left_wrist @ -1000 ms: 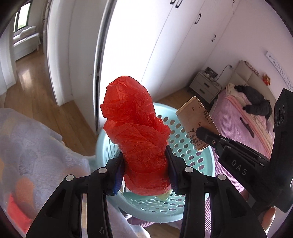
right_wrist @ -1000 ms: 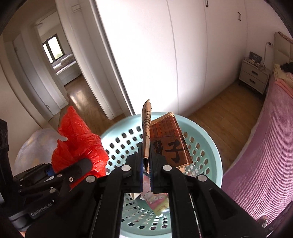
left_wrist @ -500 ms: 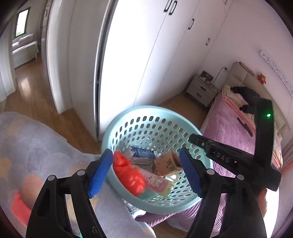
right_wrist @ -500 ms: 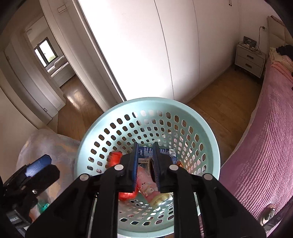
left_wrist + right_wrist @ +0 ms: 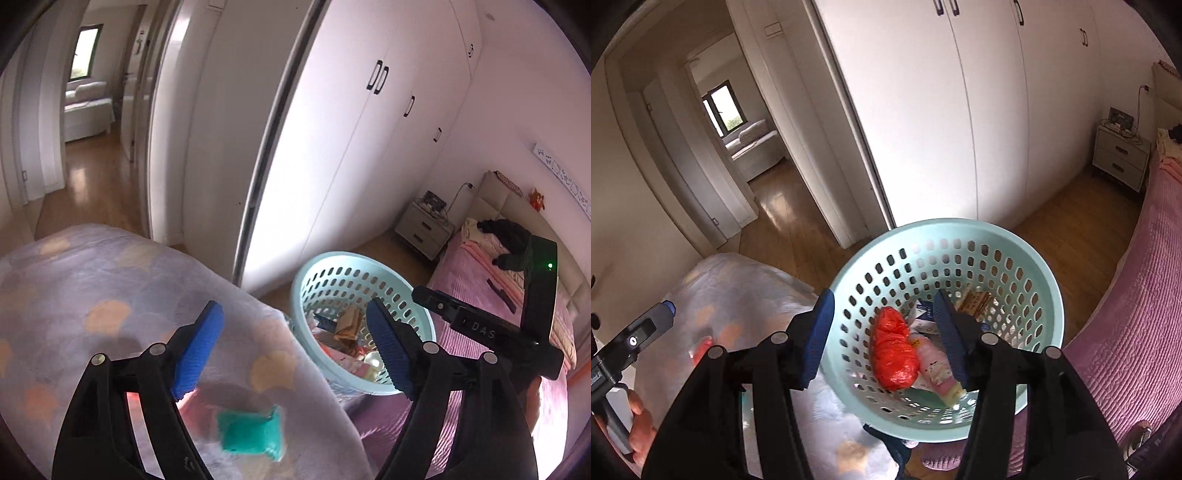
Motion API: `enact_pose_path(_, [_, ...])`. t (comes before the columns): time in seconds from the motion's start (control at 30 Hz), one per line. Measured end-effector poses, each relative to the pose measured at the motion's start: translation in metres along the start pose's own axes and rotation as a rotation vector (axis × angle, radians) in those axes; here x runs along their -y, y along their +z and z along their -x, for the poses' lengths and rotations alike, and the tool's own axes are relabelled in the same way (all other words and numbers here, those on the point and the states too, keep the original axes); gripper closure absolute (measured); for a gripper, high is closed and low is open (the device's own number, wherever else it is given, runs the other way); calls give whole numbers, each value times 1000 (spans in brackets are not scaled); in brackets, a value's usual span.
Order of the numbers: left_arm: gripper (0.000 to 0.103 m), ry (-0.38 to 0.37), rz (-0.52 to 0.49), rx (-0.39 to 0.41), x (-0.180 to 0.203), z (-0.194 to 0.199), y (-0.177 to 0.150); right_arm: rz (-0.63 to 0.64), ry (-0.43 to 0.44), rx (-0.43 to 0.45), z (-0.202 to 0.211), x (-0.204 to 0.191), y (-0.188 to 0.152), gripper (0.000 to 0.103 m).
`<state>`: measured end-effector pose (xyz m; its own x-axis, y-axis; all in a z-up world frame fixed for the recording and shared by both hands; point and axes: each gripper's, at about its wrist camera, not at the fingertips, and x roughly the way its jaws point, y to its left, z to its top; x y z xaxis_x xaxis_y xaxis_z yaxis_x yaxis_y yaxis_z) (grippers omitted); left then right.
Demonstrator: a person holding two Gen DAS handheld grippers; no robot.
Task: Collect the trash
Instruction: 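Grasp the red plastic packet with the left tool while the right tool grasps the teal packet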
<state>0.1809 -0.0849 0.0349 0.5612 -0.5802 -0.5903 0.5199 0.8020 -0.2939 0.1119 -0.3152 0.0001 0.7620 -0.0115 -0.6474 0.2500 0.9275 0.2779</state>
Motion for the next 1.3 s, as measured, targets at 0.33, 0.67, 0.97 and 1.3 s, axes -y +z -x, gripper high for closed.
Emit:
enact_pose_path(0.33, [13, 190, 32, 64, -55, 52, -11, 167, 98, 22, 19, -77, -25, 39])
enact_pose_path(0.67, [12, 252, 111, -82, -93, 23, -43, 330, 127, 4, 1, -124, -71, 32])
enact_pose_path(0.97, [20, 231, 216, -186, -106, -19, -59, 404, 150, -63, -25, -125, -96, 32])
enact_pose_path(1.3, [56, 302, 136, -197, -93, -26, -57, 468, 194, -125, -36, -135, -106, 32])
